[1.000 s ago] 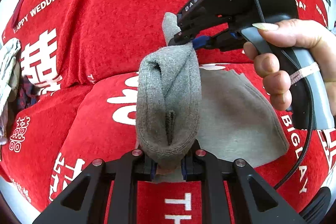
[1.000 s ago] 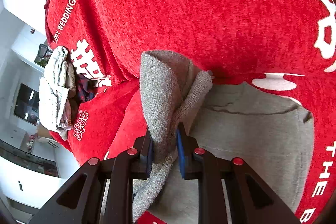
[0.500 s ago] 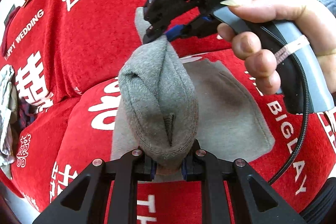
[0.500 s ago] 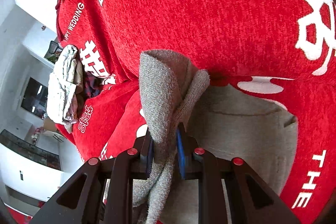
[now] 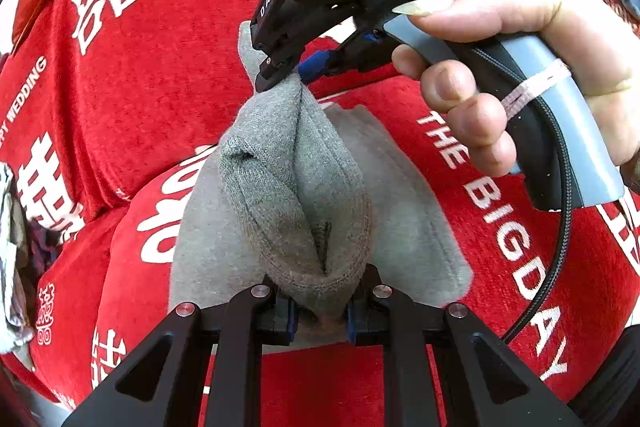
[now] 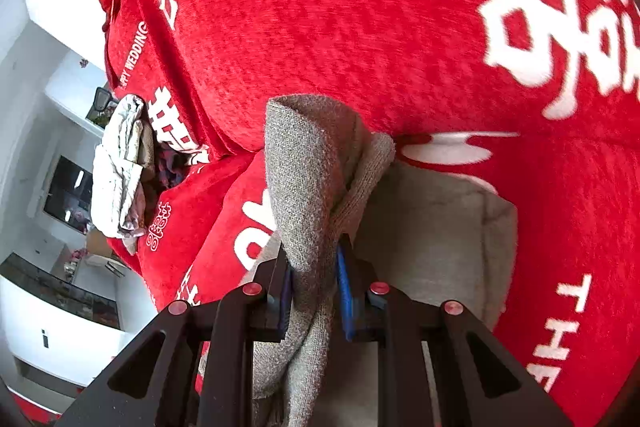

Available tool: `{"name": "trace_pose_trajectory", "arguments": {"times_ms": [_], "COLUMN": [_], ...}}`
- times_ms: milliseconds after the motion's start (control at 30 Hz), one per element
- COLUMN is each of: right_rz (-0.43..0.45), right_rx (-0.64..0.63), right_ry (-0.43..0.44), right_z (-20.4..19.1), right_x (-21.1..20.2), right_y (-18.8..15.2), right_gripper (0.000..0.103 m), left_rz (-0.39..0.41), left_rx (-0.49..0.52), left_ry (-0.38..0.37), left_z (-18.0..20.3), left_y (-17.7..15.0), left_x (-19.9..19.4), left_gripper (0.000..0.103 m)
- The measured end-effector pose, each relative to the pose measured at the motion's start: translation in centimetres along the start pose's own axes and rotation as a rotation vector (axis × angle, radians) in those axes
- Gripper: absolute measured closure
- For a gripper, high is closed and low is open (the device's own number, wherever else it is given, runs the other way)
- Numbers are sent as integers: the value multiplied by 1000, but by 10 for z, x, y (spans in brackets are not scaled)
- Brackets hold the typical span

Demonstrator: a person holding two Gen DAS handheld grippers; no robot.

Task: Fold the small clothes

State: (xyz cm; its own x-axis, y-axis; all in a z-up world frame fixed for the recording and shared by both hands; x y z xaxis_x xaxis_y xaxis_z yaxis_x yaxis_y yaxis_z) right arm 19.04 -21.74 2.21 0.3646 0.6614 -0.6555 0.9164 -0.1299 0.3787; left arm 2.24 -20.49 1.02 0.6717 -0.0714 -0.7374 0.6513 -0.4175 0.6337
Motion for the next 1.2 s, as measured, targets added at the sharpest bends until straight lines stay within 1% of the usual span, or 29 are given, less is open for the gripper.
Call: {"name": "trace_pose_trajectory", "arguments": {"times_ms": [200,400,533,567,600,633,667,700,733,767,800,867,900,933,967,1000,1033,1067,1100,1133,1167,1200], "right_rz": [8,12,7,2,-2,-8,-9,-5,1,13,37,67,73,75,74,73,63,50,28,7,-14,-29], "right_rx": [57,106,108,111,114,109,99,93,82,70,50,4,-14,-37,-57,-73,-80,-74,-54,-34,-14,1], "right_ry": [4,8,-34,-51,-82,-120,-137,-142,-158,-175,-189,-192,-179,-158,-142,-127,-102,-78,-58,-51,-55,-79], "right_z": [28,52,63,66,70,74,74,74,73,71,67,54,46,36,27,19,11,8,6,8,14,22], "right_x": [-3,2,6,5,4,2,-1,-4,-10,-15,-23,-33,-35,-35,-35,-32,-28,-23,-14,-8,-2,4], "right_y": [-10,-22,-27,-28,-29,-29,-29,-28,-27,-25,-21,-16,-14,-12,-11,-11,-10,-11,-14,-16,-20,-22], "right_gripper": [82,82,80,74,72,66,65,65,65,65,65,63,61,57,54,53,52,50,50,50,50,50], "left_rz": [-13,-51,-60,-62,-62,-65,-71,-75,-66,-37,-30,-16,7,22,45,55,62,67,61,43,23,-9], "left_rx": [54,82,93,94,95,100,101,87,73,46,37,2,-25,-41,-76,-107,-131,-182,-208,-248,-295,-334], "left_ry": [-10,0,4,-4,-3,1,-19,-53,-61,-58,-75,-177,-221,-241,-274,-298,-311,-315,-305,-275,-249,-251], "left_z": [27,38,42,43,44,44,45,46,43,37,36,33,27,24,13,3,-3,-20,-28,-40,-54,-62], "left_y": [0,-11,-15,-17,-18,-19,-21,-22,-21,-18,-17,-15,-11,-9,-3,1,4,9,11,11,10,6], "left_x": [5,19,24,25,25,26,25,22,20,12,8,-7,-16,-22,-30,-33,-35,-33,-29,-22,-11,0], "left_gripper": [84,84,84,84,84,78,68,44,33,31,31,31,31,31,31,31,31,31,25,17,17,17]}}
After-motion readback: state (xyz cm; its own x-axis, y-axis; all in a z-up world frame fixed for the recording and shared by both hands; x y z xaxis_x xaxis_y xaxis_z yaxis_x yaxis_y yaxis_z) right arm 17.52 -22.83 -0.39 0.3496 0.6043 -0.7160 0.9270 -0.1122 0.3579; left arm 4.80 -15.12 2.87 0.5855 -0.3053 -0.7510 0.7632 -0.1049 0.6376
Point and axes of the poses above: each gripper's, at about its wrist camera, not at the fingertips, and x roughly the way its jaws point, z to its right, y to its top, the point moved 9 cm from there along x, roughly the way its jaws point, and after that the axes turned 5 degrees about z, right-handed, at the moved point
